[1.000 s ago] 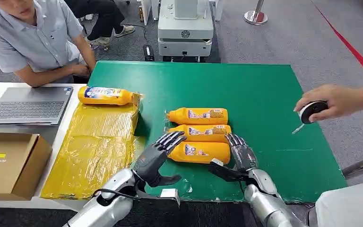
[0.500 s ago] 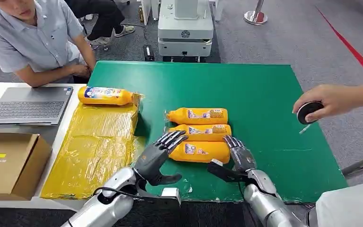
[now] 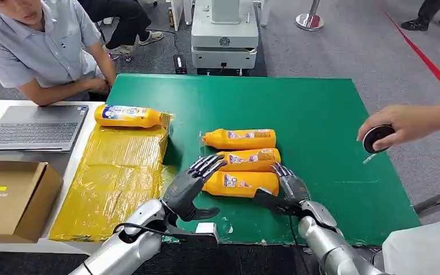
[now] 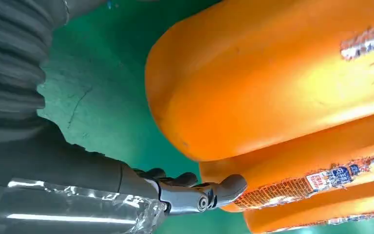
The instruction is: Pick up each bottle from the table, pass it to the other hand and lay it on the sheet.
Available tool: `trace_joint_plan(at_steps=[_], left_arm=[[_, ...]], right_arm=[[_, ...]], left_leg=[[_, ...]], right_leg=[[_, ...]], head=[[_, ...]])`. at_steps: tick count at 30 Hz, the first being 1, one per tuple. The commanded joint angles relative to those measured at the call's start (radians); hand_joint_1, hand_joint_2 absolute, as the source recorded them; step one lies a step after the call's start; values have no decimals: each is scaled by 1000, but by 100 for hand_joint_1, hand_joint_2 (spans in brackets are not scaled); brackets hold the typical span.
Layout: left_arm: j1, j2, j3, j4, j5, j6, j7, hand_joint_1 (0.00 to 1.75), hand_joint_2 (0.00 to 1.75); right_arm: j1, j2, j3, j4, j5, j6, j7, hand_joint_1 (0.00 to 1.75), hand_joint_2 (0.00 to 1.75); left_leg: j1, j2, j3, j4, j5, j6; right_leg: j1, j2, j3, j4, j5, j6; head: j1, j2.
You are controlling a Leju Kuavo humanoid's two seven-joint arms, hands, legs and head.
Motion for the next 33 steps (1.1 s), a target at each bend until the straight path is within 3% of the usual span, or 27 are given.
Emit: trace_joint_plan(at_steps=[1, 9, 18, 21, 23, 33], left_arm=[[-76, -7, -23, 4, 3, 11, -9, 0, 175], [-72, -8, -29, -5, -3, 17, -5, 0, 175], [-64, -11, -26, -13, -9, 15, -2, 0, 175], [-61, -13, -18, -3, -8, 29, -12, 0, 175], [-60, -14, -16, 2, -8, 36, -14, 0, 175], [-61, -16, -17, 7, -2, 40, -18, 0, 175]], right_arm=[[-54, -2, 3, 21, -2, 22, 2, 0, 175], [-41, 25, 13, -21, -16, -20, -91, 0, 175], [-28, 47, 17, -63, -54, 11, -135, 0, 175], [-20, 83, -98, -88, -274, 220, -245, 0, 175], [-26, 61, -41, -114, -197, 136, -216, 0, 175], [-27, 45, -47, -92, -247, 164, -203, 0, 175]], left_leg=[[0, 0, 0, 0, 0, 0], [0, 0, 0, 0, 0, 0], [0, 0, 0, 0, 0, 0], [0, 0, 0, 0, 0, 0], [0, 0, 0, 0, 0, 0], [0, 0, 0, 0, 0, 0]], right_leg=[[0, 0, 0, 0, 0, 0], [0, 0, 0, 0, 0, 0], [0, 0, 0, 0, 0, 0], [0, 0, 0, 0, 0, 0], [0, 0, 0, 0, 0, 0], [0, 0, 0, 0, 0, 0]], head=[[-1, 0], [0, 0], [-1, 0], [0, 0], [1, 0], [1, 0]])
